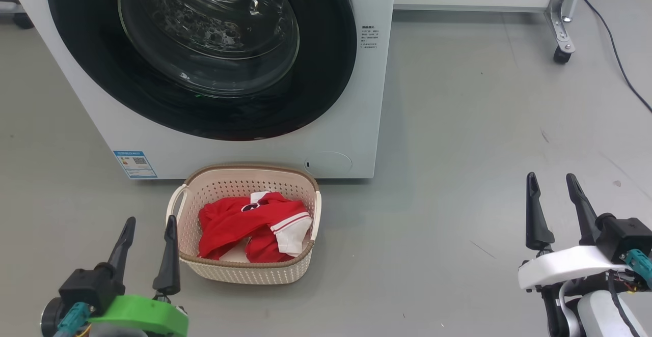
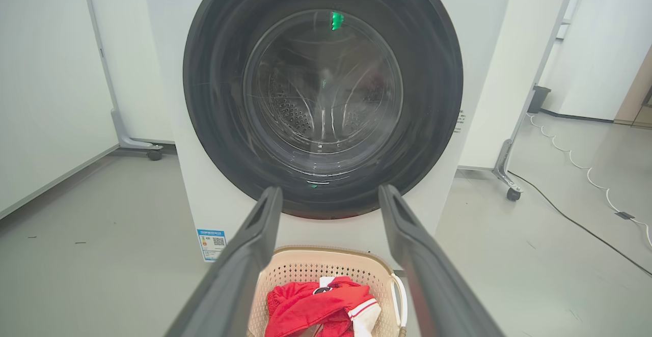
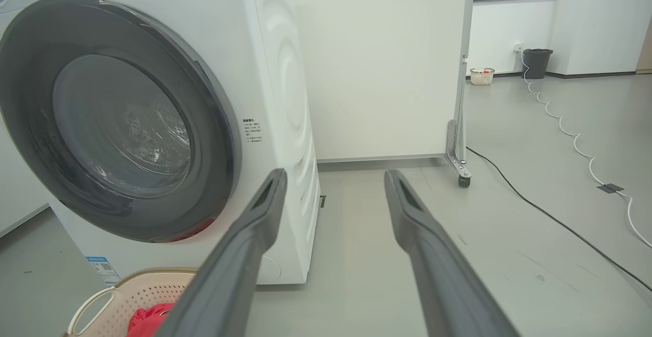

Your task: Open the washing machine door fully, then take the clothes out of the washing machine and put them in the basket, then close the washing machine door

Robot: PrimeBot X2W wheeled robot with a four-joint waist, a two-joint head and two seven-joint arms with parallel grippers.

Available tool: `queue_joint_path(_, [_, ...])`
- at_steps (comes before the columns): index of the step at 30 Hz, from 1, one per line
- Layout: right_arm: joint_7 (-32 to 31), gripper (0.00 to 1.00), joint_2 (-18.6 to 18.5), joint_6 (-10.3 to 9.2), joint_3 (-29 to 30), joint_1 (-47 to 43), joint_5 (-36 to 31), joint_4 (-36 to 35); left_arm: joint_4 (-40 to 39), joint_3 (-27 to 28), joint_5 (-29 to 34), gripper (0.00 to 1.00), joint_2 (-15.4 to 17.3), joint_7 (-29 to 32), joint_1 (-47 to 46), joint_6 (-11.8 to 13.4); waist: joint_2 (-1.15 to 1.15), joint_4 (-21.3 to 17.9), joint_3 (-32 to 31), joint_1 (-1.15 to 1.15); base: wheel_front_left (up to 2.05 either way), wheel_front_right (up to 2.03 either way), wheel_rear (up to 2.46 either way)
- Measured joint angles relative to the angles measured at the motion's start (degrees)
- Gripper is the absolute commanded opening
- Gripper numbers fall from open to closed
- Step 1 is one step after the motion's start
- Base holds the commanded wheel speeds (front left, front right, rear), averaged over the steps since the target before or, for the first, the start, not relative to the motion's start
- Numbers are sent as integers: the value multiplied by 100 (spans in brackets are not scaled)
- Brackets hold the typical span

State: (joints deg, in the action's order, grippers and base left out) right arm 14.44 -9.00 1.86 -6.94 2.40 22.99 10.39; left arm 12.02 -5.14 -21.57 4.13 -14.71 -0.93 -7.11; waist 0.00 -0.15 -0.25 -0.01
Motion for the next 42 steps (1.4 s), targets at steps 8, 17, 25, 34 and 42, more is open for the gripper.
queue_joint_path(8, [0,100,58,0,82,-190,-103,-172,-52,114,-7,100,-77,0,4,0,0,8,17,0,0,0,0])
queue_joint_path(17, [0,100,140,7,132,-288,-163,-297,-53,109,12,100,-100,0,8,0,0,9,17,0,0,0,0])
queue_joint_path(25, [0,100,180,12,157,-321,-215,-342,-53,102,113,100,-102,0,10,-1,0,3,7,0,0,0,0])
queue_joint_path(34, [0,100,229,60,197,-412,-249,-366,-53,88,200,100,-105,0,17,0,0,0,3,0,0,0,0])
queue_joint_path(42, [0,100,253,104,237,-417,-297,-391,16,-67,250,100,-123,0,101,0,0,2,9,0,0,0,0])
